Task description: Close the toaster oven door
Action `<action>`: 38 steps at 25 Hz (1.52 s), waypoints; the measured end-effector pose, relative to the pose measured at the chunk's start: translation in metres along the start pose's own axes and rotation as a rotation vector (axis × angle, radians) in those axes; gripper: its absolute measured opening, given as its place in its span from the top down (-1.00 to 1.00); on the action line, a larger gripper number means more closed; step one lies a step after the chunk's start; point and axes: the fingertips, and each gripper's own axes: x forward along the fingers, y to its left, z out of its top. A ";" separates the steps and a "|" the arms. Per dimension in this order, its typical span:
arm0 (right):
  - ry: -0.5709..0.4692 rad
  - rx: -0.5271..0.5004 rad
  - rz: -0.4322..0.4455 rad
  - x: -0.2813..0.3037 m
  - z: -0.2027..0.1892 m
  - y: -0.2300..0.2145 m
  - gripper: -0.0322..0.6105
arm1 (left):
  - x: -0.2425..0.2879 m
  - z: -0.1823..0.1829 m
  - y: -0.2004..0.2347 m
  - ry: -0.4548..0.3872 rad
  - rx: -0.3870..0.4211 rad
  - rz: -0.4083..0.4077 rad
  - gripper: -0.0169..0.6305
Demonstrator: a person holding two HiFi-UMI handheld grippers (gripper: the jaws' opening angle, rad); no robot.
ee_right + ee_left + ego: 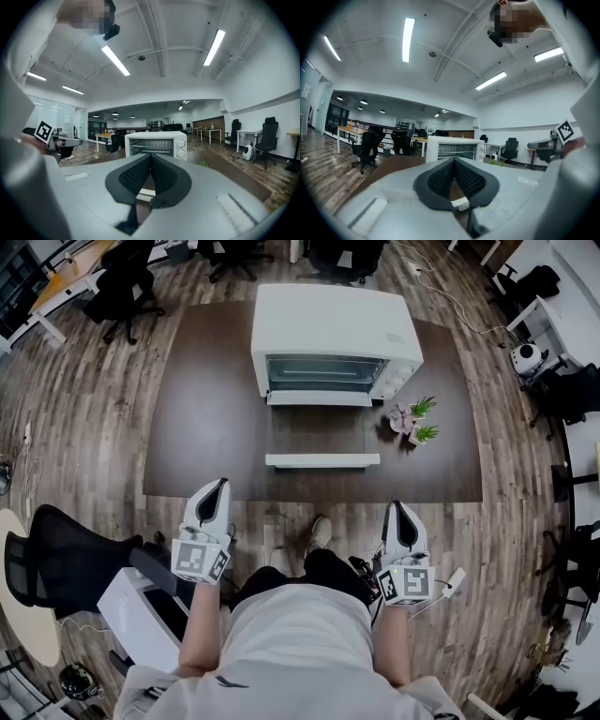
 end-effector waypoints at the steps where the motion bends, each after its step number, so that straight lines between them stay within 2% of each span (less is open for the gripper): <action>1: 0.000 0.000 0.008 0.008 0.001 -0.005 0.89 | 0.008 -0.001 0.002 0.001 0.001 0.008 0.94; 8: -0.012 -0.004 0.054 0.057 0.013 -0.064 0.89 | 0.060 -0.002 -0.001 0.010 0.019 0.089 0.94; 16: -0.028 -0.019 0.141 0.101 0.029 -0.099 0.89 | 0.091 0.001 -0.005 0.006 0.016 0.175 0.94; 27: -0.010 0.020 0.139 0.126 0.021 -0.103 0.89 | 0.114 -0.016 -0.007 0.047 0.006 0.139 0.94; 30: -0.004 0.016 0.144 0.130 0.022 -0.101 0.89 | 0.117 -0.036 -0.002 0.070 0.001 0.129 0.94; 35: -0.006 0.039 0.132 0.132 0.016 -0.102 0.89 | 0.112 -0.104 0.006 0.175 -0.079 0.111 0.94; 37: -0.008 0.049 0.122 0.131 0.014 -0.102 0.89 | 0.110 -0.133 0.004 0.237 -0.127 0.082 0.59; 38: -0.011 0.054 0.117 0.130 0.014 -0.101 0.89 | 0.110 -0.148 0.002 0.273 -0.143 0.067 0.50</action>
